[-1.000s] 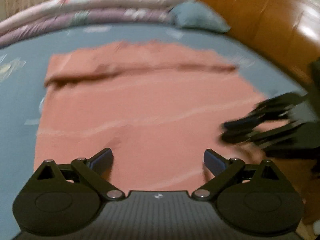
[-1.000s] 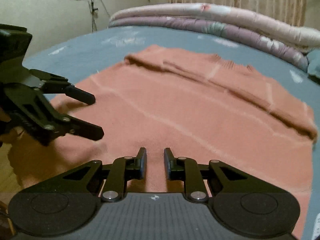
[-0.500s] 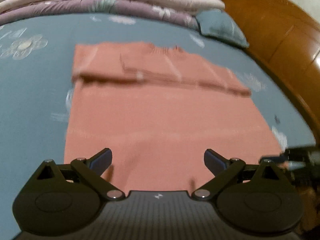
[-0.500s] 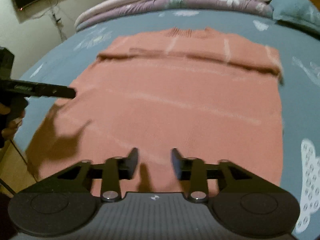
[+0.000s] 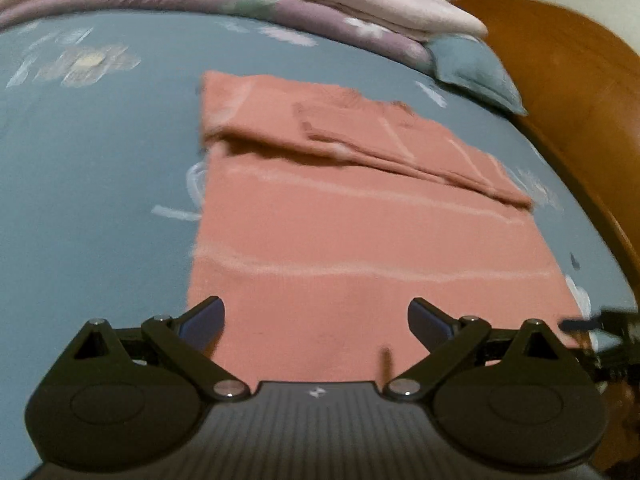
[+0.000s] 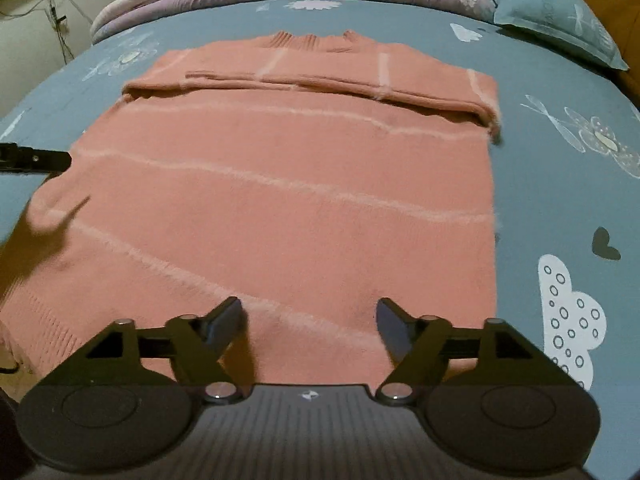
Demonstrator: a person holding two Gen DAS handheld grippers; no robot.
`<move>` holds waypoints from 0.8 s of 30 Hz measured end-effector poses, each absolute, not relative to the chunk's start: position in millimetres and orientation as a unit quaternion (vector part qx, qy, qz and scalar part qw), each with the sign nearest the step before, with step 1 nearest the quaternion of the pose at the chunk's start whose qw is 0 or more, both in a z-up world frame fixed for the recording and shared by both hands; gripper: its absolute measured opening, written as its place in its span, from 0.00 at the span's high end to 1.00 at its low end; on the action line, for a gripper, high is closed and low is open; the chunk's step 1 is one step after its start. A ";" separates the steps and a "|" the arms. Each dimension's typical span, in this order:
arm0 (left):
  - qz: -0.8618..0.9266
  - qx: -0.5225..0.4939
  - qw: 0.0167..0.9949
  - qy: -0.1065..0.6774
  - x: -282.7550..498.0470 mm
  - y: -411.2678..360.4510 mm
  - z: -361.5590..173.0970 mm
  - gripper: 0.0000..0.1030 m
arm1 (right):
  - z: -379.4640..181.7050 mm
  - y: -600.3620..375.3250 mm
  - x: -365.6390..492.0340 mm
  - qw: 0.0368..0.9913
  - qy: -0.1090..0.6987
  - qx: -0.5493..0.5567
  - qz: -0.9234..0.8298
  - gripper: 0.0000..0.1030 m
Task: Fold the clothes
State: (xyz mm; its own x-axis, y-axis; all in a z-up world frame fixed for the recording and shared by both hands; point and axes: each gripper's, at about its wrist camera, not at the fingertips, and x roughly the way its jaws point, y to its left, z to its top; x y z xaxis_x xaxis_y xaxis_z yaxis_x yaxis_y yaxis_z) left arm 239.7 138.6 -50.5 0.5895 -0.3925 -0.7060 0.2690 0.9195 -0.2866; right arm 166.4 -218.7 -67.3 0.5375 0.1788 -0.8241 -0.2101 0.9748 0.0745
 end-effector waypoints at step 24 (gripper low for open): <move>-0.163 -0.046 0.867 0.469 225.6 83.8 -77.0 0.01 | -37.4 -222.1 242.5 0.898 0.422 -0.039 0.118 0.02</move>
State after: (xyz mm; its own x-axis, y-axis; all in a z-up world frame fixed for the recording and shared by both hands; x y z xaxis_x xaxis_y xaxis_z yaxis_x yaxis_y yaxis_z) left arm 225.6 83.8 -77.0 0.5065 -0.3260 -0.7983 0.2394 0.9425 -0.2330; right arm 242.5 -222.1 -37.4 0.6160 0.1795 -0.7670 -0.2458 0.9689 0.0293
